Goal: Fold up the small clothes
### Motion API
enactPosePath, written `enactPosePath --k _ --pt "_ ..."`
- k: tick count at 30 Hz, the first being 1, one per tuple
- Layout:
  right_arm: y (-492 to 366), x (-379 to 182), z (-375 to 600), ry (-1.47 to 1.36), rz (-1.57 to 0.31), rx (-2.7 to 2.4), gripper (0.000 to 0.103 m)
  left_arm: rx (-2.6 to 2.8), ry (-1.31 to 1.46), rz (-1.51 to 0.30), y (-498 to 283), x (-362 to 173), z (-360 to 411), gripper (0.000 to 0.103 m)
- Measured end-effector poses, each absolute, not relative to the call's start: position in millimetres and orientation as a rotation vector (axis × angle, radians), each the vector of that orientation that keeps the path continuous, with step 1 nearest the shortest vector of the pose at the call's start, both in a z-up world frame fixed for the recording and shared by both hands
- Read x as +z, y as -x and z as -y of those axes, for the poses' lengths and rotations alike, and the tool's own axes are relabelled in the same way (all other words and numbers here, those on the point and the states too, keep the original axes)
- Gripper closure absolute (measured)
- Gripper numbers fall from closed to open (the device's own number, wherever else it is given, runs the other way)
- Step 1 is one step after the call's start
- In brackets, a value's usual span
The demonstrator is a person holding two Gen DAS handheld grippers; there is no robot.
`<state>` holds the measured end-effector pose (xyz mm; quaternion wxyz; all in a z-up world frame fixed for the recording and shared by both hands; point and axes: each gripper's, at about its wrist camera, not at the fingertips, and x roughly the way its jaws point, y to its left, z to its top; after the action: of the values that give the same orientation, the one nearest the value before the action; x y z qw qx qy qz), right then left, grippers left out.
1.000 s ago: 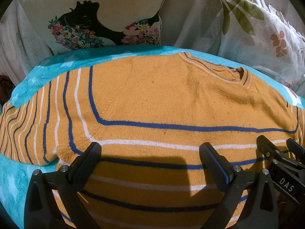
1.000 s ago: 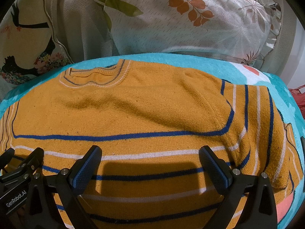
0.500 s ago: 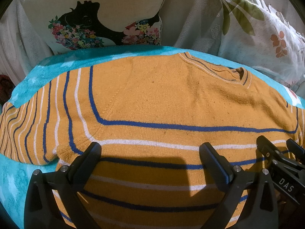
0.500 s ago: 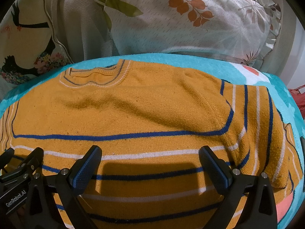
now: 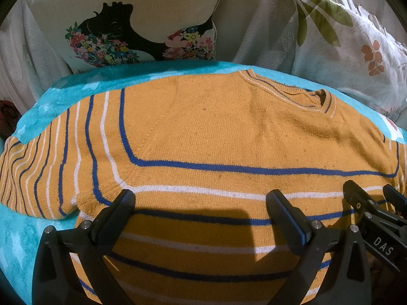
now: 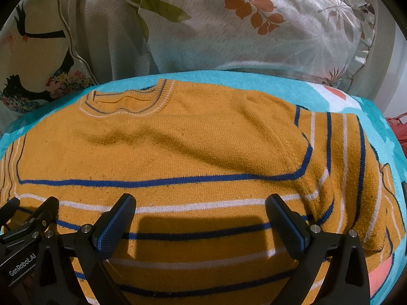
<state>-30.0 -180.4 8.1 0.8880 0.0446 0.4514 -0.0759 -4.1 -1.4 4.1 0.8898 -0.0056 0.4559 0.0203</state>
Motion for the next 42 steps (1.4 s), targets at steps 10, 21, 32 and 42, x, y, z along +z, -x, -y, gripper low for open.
enactPosePath --k 10,21,32,42 --pt "29 8 181 -0.096 -0.939 -0.155 0.000 0.046 0.007 -0.947 5 4 2 0.000" --pt "26 7 182 -0.102 -0.944 -0.142 0.000 0.057 0.014 -1.046 12 17 -12 0.000" --pt "20 8 184 -0.106 -0.986 -0.125 0.000 0.226 0.060 -0.952 95 80 -121 0.000" --pt "15 32 181 -0.093 -1.068 -0.153 0.047 0.416 0.468 -0.934 120 66 -336 0.001"
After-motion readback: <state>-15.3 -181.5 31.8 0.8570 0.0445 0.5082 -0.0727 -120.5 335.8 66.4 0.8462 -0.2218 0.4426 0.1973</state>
